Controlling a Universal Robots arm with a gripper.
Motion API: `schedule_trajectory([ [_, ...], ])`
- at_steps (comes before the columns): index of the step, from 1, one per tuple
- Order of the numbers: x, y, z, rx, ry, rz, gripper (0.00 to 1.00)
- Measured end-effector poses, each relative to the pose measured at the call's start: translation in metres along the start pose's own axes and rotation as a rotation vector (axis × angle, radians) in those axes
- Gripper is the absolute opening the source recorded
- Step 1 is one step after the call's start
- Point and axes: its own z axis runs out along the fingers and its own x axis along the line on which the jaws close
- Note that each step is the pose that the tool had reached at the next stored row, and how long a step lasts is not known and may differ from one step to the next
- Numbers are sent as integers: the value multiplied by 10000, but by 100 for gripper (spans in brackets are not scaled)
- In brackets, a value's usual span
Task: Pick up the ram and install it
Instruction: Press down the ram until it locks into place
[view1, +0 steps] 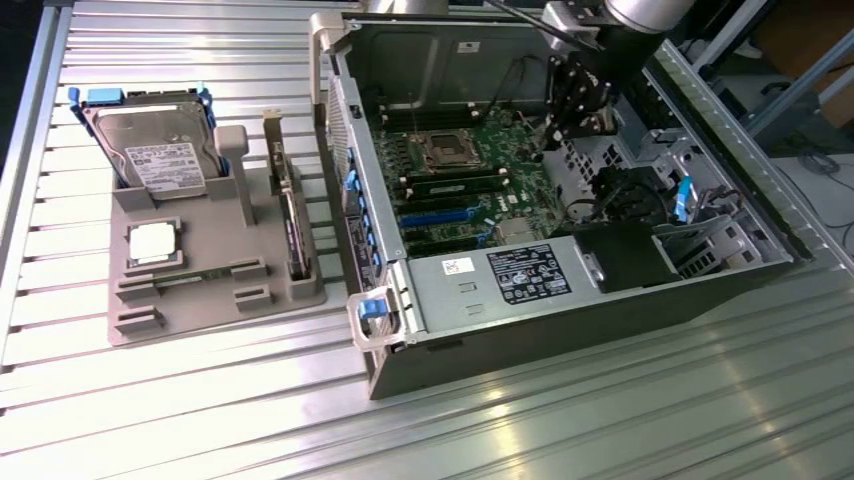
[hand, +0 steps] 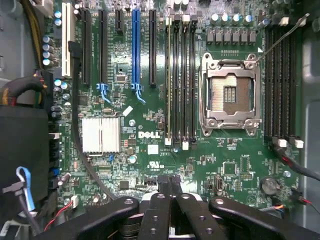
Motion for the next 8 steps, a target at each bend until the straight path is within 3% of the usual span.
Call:
schedule_trajectory([
  [8, 0, 2, -45, 0, -21, -3, 10],
])
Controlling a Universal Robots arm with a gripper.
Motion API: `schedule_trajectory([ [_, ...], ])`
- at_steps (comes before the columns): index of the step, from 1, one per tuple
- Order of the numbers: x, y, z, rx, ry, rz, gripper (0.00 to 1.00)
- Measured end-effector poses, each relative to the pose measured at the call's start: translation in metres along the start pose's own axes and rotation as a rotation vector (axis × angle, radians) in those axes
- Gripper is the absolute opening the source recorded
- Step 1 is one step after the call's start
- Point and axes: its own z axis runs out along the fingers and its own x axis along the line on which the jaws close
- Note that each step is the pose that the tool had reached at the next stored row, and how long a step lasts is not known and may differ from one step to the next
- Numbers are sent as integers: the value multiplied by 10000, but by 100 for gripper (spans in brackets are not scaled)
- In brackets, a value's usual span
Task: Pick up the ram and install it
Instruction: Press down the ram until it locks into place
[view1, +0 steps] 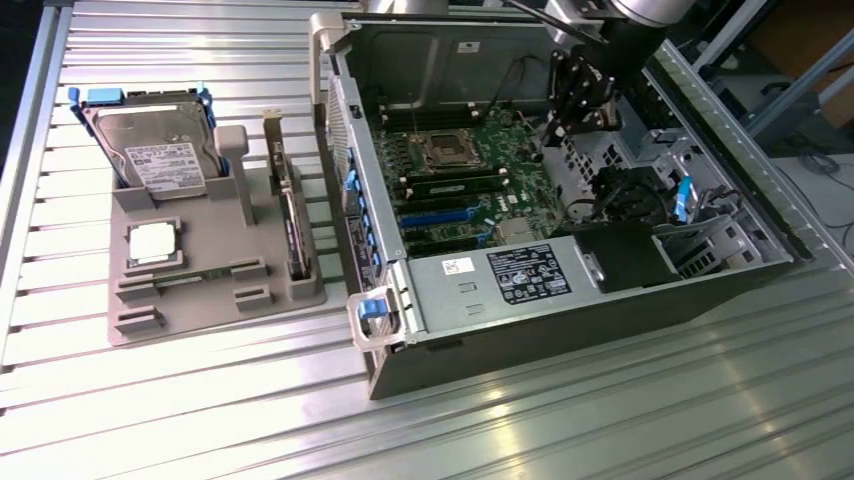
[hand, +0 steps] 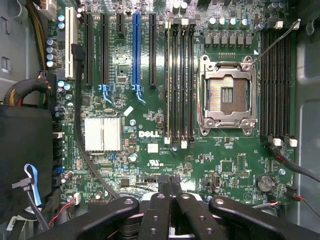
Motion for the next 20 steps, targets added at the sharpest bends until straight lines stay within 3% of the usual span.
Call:
schedule_trajectory([
  [4, 0, 0, 0, 0, 0, 3, 10],
  [6, 0, 0, -1, 1, -15, 291, 10],
  [8, 0, 0, 1, 4, -75, 1283, 10],
  [20, 0, -1, 15, 18, -279, 5103, 10],
])
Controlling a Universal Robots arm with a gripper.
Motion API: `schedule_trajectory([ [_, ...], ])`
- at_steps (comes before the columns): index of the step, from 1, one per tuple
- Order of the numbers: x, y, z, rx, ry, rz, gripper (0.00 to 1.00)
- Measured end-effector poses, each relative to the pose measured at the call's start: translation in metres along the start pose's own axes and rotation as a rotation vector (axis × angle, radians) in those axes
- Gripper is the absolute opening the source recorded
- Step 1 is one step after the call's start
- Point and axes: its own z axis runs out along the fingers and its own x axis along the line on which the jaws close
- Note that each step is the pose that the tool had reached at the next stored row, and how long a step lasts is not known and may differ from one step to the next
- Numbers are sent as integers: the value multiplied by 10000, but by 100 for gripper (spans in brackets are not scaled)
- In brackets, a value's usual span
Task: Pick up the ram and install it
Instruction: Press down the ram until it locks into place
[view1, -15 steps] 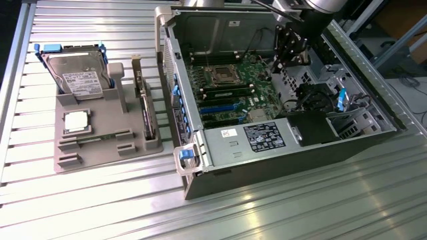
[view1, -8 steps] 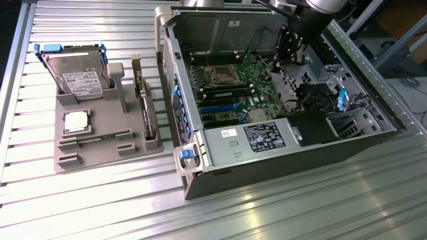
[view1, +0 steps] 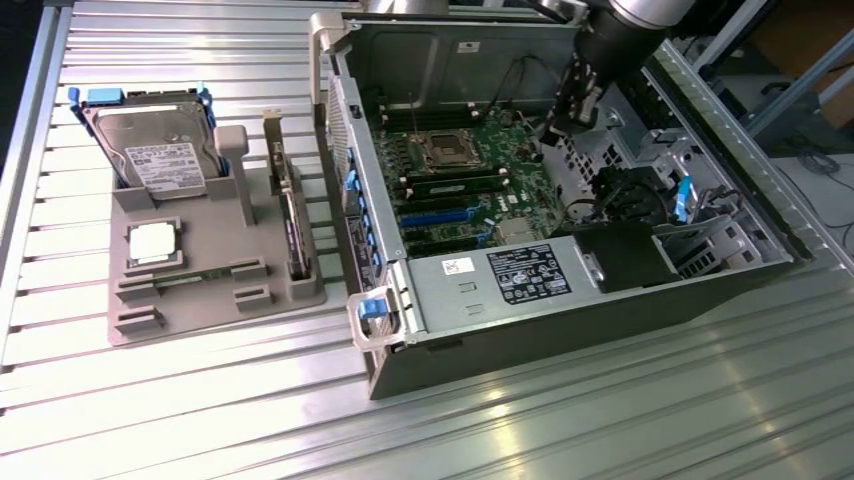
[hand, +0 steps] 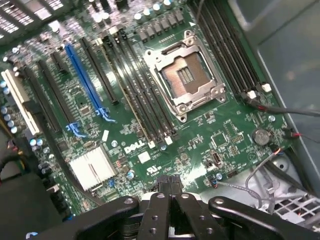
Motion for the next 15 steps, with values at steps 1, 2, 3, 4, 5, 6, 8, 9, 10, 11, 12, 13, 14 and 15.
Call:
schedule_trajectory([
  [1, 0, 0, 2, 0, -15, 249, 10],
  [2, 0, 0, 4, 1, -30, 505, 10],
  [3, 0, 0, 5, 1, -46, 802, 10],
  [4, 0, 0, 6, 2, -68, 1164, 10],
  [5, 0, 0, 7, 2, -89, 1503, 10],
  [6, 0, 0, 8, 2, -115, 1958, 10],
  [8, 0, -1, 10, 3, -159, 2700, 10],
  [9, 0, -1, 10, 4, -175, 2969, 10],
  [10, 0, -1, 10, 4, -184, 3120, 10],
  [11, 0, -1, 10, 4, -194, 3282, 10],
  [12, 0, -1, 11, 5, -208, 3532, 10],
  [13, 0, -1, 11, 5, -226, 3821, 10],
  [14, 0, -1, 12, 5, -246, 4170, 10],
  [15, 0, -1, 12, 6, -264, 4484, 10],
])
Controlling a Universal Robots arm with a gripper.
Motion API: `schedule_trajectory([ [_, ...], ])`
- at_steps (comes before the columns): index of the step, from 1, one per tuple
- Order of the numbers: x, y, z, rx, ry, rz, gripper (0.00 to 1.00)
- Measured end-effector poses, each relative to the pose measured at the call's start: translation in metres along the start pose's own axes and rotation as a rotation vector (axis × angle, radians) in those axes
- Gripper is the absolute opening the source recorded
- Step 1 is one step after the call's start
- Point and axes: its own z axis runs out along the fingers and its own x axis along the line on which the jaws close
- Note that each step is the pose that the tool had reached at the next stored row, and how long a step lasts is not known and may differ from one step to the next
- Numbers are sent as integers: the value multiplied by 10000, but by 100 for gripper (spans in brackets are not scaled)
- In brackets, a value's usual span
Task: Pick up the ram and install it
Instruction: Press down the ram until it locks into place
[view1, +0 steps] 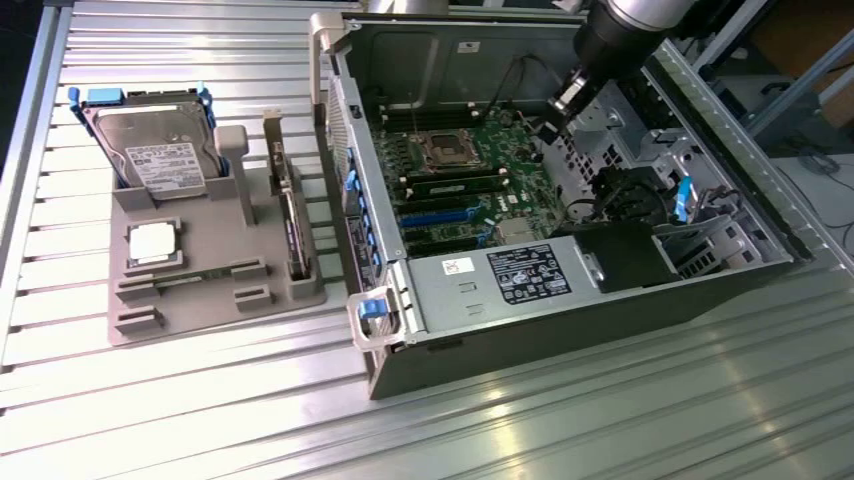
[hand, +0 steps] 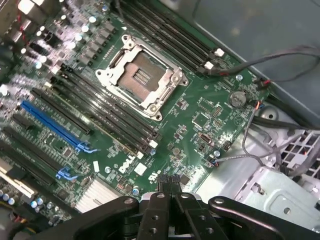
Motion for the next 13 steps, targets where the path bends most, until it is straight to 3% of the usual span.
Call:
schedule_trajectory([
  [13, 0, 0, 5, 8, -243, 4149, 10],
])
